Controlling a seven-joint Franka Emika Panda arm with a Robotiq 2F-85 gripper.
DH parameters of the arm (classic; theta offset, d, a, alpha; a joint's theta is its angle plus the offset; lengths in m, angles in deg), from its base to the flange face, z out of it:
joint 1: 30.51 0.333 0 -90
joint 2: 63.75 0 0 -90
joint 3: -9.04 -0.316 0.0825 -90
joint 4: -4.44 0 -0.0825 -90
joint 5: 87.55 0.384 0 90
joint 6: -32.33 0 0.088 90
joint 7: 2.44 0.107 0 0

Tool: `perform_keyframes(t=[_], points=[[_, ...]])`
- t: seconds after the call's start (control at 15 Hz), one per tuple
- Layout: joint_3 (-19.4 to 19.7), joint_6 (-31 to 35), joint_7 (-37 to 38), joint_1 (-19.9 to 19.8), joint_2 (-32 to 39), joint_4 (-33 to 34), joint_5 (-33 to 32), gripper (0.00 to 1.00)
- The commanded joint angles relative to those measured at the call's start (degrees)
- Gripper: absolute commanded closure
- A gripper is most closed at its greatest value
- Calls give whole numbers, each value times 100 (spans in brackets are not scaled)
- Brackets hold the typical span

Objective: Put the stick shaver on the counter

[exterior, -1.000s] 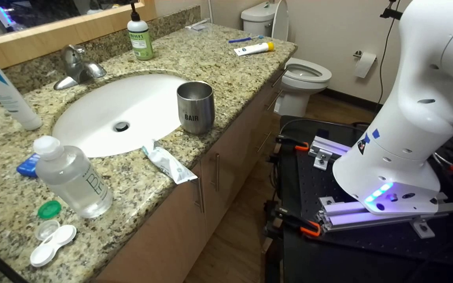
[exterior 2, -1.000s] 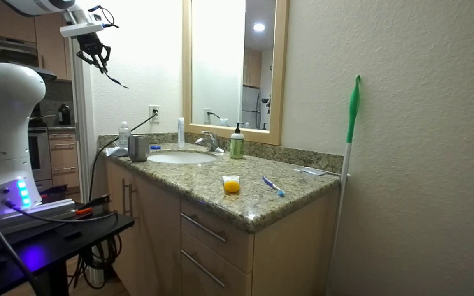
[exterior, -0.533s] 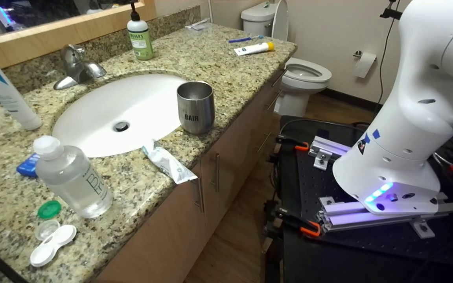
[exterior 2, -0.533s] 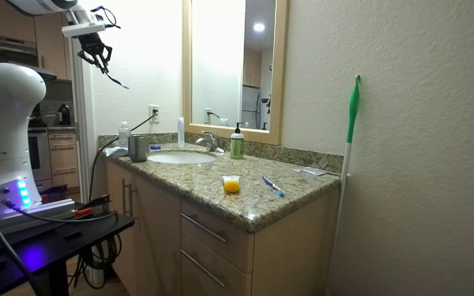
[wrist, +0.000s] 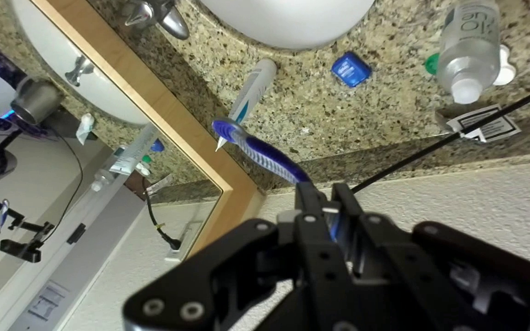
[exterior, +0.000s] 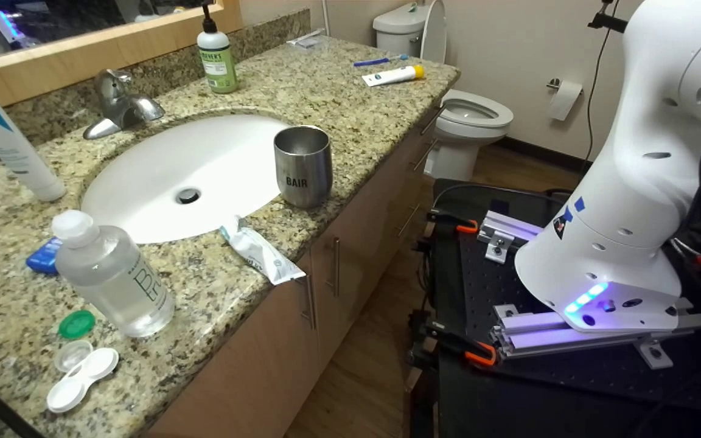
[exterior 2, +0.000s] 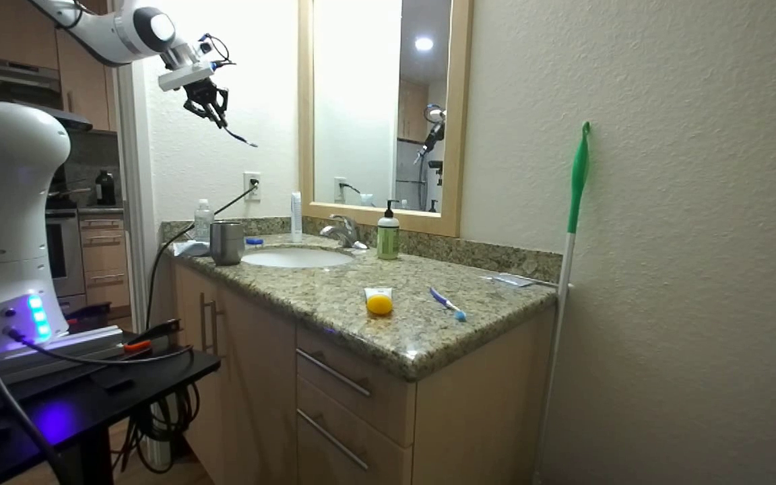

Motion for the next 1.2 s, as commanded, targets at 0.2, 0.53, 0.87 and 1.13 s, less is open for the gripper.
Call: perform_keyframes(t=[0.2,0.53,0.87,1.13], points=[[-35,15,-65,77,1243,726,474,87],[92,48,-78,42,2059,1236,724,97],[21,-118,-352,15,3223,2120,1360,97],[-239,-190,-428,-120,4002,2826,1546,97]])
